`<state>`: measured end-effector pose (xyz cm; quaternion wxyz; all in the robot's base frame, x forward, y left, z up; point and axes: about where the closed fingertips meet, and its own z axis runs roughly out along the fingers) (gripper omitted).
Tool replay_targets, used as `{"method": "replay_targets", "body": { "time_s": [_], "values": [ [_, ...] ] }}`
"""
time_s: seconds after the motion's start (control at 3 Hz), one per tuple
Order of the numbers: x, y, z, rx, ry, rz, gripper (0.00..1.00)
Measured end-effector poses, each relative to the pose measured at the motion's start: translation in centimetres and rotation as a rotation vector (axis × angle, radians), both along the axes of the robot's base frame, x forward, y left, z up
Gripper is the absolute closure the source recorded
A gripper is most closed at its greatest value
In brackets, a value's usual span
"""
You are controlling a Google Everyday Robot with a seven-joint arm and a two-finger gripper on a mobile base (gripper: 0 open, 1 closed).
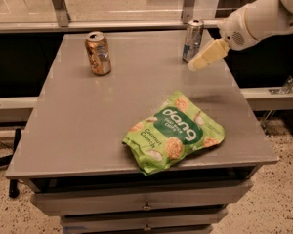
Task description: Knock redbull can over
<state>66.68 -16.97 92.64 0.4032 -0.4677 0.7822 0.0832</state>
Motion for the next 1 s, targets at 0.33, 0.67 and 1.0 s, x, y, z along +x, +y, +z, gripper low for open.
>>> {"method": "replay_targets", "body": {
  "time_s": [0.33, 0.67, 1.0],
  "values": [
    [4.1, 0.0, -0.4, 0.127, -0.036, -0.062, 0.00],
    [6.6, -0.7, -0.3, 0.212, -0.079, -0.113, 0.00],
    [7.8, -0.7, -0.8, 0.286, -0.089, -0.132, 0.00]
  ]
}}
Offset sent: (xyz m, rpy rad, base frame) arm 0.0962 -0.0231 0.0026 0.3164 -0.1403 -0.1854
